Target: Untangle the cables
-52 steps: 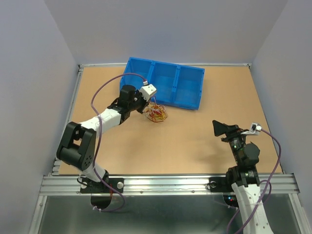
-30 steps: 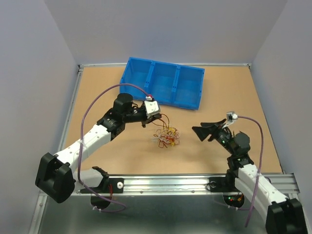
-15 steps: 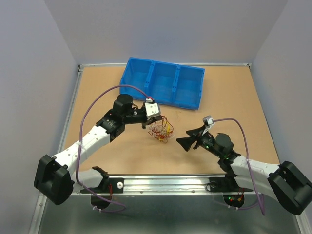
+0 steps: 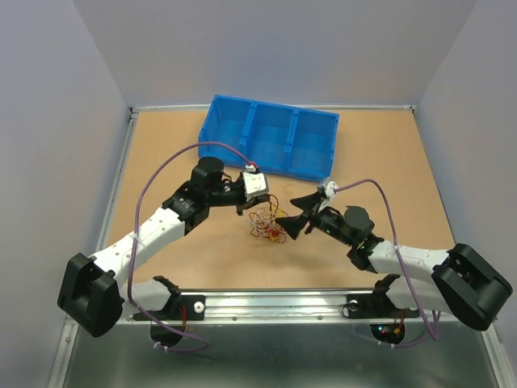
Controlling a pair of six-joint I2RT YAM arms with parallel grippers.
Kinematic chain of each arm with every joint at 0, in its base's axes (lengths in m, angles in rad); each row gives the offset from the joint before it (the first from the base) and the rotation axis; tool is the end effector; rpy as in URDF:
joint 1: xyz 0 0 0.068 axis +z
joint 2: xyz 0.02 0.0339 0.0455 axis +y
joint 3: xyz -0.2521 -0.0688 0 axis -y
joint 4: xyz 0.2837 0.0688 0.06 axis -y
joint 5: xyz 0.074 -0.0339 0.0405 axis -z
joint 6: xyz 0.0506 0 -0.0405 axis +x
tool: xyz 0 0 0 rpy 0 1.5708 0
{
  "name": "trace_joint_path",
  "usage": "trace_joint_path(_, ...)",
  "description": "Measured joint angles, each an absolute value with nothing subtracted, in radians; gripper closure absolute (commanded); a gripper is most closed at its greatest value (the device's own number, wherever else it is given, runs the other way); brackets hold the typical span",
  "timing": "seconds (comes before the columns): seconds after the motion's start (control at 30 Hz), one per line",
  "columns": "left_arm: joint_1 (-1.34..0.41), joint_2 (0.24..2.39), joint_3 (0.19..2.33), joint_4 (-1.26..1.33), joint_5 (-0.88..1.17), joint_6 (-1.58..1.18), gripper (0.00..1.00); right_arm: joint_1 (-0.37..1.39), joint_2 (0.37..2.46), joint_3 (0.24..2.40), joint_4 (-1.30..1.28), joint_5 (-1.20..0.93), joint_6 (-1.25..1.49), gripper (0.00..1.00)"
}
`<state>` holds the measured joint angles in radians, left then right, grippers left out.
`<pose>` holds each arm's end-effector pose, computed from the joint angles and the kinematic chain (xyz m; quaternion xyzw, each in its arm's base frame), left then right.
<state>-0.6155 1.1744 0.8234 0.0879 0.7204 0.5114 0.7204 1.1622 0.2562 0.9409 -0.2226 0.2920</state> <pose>0.2403 -0.2108 0.2757 0.5780 0.5135 -0.3090 0.5539 0.1921 0.1834 0.1629 -0.2248 0.6576 0.4141 0.5878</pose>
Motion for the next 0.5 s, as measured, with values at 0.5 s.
trace_joint_path(0.5,-0.616,1.082,0.823,0.077,0.702,0.483,1.00,0.747,1.613,0.566,1.010,-0.241,0.201,0.16)
